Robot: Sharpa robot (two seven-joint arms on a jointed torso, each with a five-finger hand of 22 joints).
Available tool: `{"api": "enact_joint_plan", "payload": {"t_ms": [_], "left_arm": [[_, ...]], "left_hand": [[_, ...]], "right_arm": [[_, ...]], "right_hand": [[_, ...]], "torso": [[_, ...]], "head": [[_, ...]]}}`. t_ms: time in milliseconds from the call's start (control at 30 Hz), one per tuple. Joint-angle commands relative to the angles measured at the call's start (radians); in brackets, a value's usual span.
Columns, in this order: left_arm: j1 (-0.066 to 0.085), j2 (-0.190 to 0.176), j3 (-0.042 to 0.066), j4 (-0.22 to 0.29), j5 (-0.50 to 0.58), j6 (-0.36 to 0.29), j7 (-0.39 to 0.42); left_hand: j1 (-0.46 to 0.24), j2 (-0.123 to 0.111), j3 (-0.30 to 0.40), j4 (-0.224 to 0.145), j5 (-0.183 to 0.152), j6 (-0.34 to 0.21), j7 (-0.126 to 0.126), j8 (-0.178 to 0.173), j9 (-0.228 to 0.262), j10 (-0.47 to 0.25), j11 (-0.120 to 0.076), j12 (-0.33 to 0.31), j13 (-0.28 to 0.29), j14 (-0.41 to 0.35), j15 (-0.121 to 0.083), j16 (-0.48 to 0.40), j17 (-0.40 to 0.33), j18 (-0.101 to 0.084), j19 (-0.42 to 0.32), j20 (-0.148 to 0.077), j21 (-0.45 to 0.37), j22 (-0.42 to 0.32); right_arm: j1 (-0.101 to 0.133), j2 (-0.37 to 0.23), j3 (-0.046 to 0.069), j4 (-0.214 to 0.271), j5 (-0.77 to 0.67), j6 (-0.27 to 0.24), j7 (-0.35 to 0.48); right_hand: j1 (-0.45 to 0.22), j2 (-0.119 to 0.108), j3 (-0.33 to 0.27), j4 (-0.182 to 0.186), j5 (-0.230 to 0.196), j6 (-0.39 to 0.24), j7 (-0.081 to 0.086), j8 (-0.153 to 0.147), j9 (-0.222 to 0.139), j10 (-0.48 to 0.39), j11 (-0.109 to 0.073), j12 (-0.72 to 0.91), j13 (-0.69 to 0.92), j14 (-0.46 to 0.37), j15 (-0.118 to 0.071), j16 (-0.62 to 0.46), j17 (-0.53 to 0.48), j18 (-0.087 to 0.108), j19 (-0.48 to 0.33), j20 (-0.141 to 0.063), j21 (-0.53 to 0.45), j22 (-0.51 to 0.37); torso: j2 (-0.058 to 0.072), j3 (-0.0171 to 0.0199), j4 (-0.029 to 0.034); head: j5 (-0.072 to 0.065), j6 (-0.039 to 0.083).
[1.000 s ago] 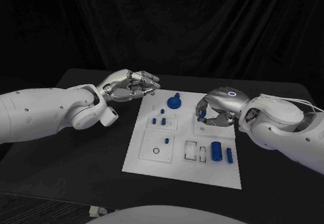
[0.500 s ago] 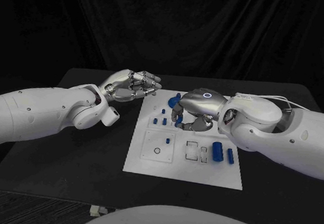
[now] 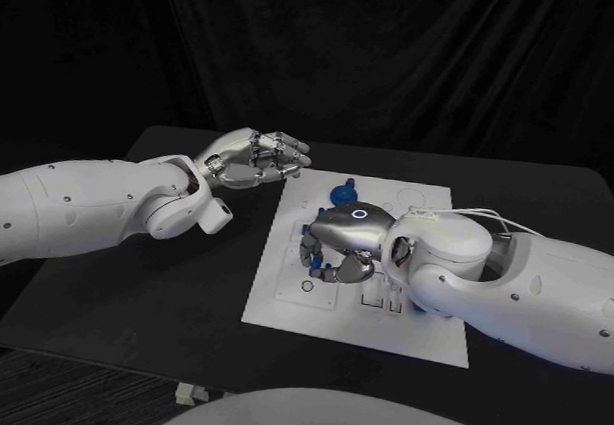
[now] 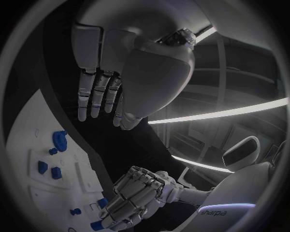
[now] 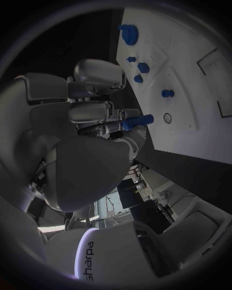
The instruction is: Assemble the parts on the task board
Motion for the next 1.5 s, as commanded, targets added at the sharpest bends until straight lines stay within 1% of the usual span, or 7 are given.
{"api": "enact_joint_plan", "payload": {"t_ms": [33, 267, 500, 700, 900, 1167, 1500], "left_arm": [[-0.001, 0.005, 0.001, -0.007, 0.009, -0.016, 0.017], [-0.001, 0.004, 0.001, -0.006, 0.009, -0.013, 0.014], [-0.001, 0.002, 0.001, 0.003, 0.009, -0.009, 0.014], [-0.001, 0.004, 0.001, 0.007, 0.009, -0.005, 0.014], [-0.001, 0.003, 0.001, 0.009, 0.009, -0.003, 0.012], [-0.001, 0.003, 0.001, 0.008, 0.009, 0.003, 0.009], [-0.001, 0.007, 0.001, 0.002, 0.009, 0.011, 0.003]], "left_hand": [[0.008, -0.002, 0.005, -0.001, 0.005, 0.002, 0.005, 0.004, 0.001, 0.000, 0.009, 0.005, 0.000, 0.006, -0.004, 0.003, 0.000, -0.009, -0.001, -0.002, 0.005, 0.000], [0.008, -0.002, 0.005, 0.000, 0.005, 0.003, 0.006, 0.004, 0.001, 0.001, 0.010, 0.005, 0.000, 0.006, -0.005, 0.003, 0.000, -0.009, -0.001, -0.002, 0.005, 0.000], [0.008, -0.002, 0.005, 0.000, 0.006, 0.003, 0.007, 0.004, 0.001, 0.001, 0.011, 0.005, 0.000, 0.006, -0.005, 0.004, 0.000, -0.009, -0.001, -0.003, 0.005, 0.000], [0.008, -0.002, 0.005, 0.000, 0.006, 0.003, 0.007, 0.004, 0.001, 0.001, 0.011, 0.005, 0.000, 0.006, -0.005, 0.004, 0.000, -0.009, -0.001, -0.003, 0.005, 0.000], [0.009, -0.002, 0.006, 0.000, 0.007, 0.002, 0.007, 0.003, 0.001, 0.000, 0.012, 0.005, 0.000, 0.006, -0.005, 0.004, 0.000, -0.009, -0.001, -0.003, 0.005, 0.000], [0.010, -0.002, 0.006, 0.000, 0.007, 0.002, 0.008, 0.003, 0.001, 0.000, 0.013, 0.005, -0.001, 0.006, -0.005, 0.004, 0.000, -0.008, -0.001, -0.003, 0.005, 0.000], [0.011, -0.001, 0.007, 0.000, 0.008, 0.002, 0.008, 0.003, 0.001, 0.000, 0.014, 0.005, -0.001, 0.006, -0.005, 0.004, 0.000, -0.008, -0.001, -0.003, 0.005, 0.000]], "right_arm": [[-0.018, 0.016, 0.001, -0.011, -0.030, 0.043, -0.022], [-0.054, 0.044, 0.001, -0.031, -0.073, 0.031, -0.010], [-0.070, 0.054, 0.001, -0.045, -0.106, 0.030, -0.004], [-0.084, 0.056, 0.001, -0.053, -0.171, -0.006, 0.006], [-0.092, 0.050, 0.001, -0.048, -0.221, -0.051, 0.016], [-0.093, 0.041, 0.001, -0.039, -0.234, -0.062, 0.014], [-0.094, 0.041, 0.001, -0.047, -0.237, -0.076, 0.012]], "right_hand": [[0.009, 0.002, 0.006, -0.002, -0.006, -0.008, 0.000, -0.007, 0.000, 0.003, 0.006, -0.003, 0.002, 0.043, 0.007, -0.002, 0.028, -0.002, -0.007, 0.003, -0.004, 0.161], [0.011, 0.002, 0.009, -0.005, -0.004, -0.011, 0.001, -0.007, 0.001, 0.002, 0.007, -0.005, 0.002, 0.043, 0.008, -0.001, 0.030, -0.002, -0.007, 0.004, -0.003, 0.161], [0.013, 0.001, 0.012, -0.008, 0.000, -0.012, 0.002, -0.008, 0.001, 0.002, 0.008, -0.005, 0.003, 0.042, 0.008, -0.002, 0.029, -0.002, -0.008, 0.005, -0.004, 0.161], [0.014, 0.001, 0.014, -0.011, 0.002, -0.015, 0.002, -0.009, 0.001, 0.001, 0.008, -0.006, 0.003, 0.043, 0.009, -0.001, 0.032, -0.002, -0.008, 0.005, -0.002, 0.161], [0.015, -0.001, 0.015, -0.014, 0.005, -0.015, 0.002, -0.009, 0.001, 0.003, 0.007, -0.006, 0.005, 0.043, 0.009, -0.001, 0.031, -0.002, -0.008, 0.006, -0.001, 0.162], [0.014, -0.001, 0.016, -0.015, 0.006, -0.014, 0.002, -0.008, 0.002, 0.006, 0.007, -0.004, 0.006, 0.043, 0.008, 0.000, 0.032, -0.003, -0.007, 0.006, 0.000, 0.162], [0.013, -0.001, 0.016, -0.016, 0.006, -0.013, 0.001, -0.007, 0.002, 0.006, 0.007, -0.004, 0.006, 0.043, 0.008, 0.000, 0.034, -0.003, -0.007, 0.006, 0.001, 0.162]], "torso": [[0.000, 0.0000, 0.0000], [0.000, -0.0001, -0.0003], [0.000, -0.0002, 0.0000], [0.000, -0.0001, -0.0003], [0.000, -0.0002, -0.0004], [0.000, -0.0002, -0.0003], [0.000, -0.0002, -0.0004]], "head": [[0.011, 0.000], [0.016, 0.000], [0.013, 0.000], [0.013, 0.000], [0.015, 0.000], [0.014, 0.000], [0.013, 0.000]]}}
